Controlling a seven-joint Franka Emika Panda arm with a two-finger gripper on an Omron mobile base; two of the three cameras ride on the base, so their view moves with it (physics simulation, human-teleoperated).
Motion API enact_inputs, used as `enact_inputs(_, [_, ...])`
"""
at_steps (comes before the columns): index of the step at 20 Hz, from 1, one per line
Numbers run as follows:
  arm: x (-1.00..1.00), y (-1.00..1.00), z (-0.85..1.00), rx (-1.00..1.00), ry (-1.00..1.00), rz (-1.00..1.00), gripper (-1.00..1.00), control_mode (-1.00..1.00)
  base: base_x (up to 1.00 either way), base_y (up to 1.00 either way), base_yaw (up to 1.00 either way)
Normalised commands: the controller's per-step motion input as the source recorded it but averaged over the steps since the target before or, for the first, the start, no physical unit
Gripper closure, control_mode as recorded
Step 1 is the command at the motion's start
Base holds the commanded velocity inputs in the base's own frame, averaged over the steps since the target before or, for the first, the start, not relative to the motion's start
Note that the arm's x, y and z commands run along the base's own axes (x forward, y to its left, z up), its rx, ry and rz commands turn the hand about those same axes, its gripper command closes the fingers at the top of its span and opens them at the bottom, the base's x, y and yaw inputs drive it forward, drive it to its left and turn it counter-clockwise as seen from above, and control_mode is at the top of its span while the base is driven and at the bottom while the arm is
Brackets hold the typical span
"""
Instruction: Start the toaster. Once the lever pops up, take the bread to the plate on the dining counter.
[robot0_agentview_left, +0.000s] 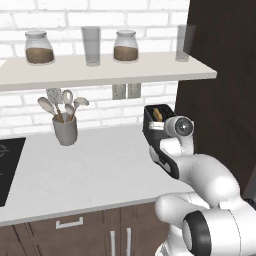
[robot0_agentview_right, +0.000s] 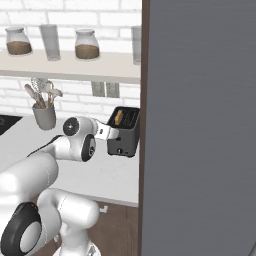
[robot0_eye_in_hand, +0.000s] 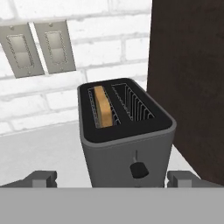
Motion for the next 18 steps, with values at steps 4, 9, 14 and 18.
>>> enact_inputs(4, [0.01,0.0,0.0,0.0,0.0,0.0,-1.0,-1.0,0.0,0.0,0.0])
enact_inputs(9, [0.02,0.0,0.0,0.0,0.0,0.0,-1.0,-1.0,0.0,0.0,0.0])
enact_inputs(14, [0.0,0.0,-0.01,0.0,0.0,0.0,-1.0,-1.0,0.0,0.0,0.0])
enact_inputs(18, [0.0,0.0,-0.01,0.0,0.0,0.0,-1.0,-1.0,0.0,0.0,0.0])
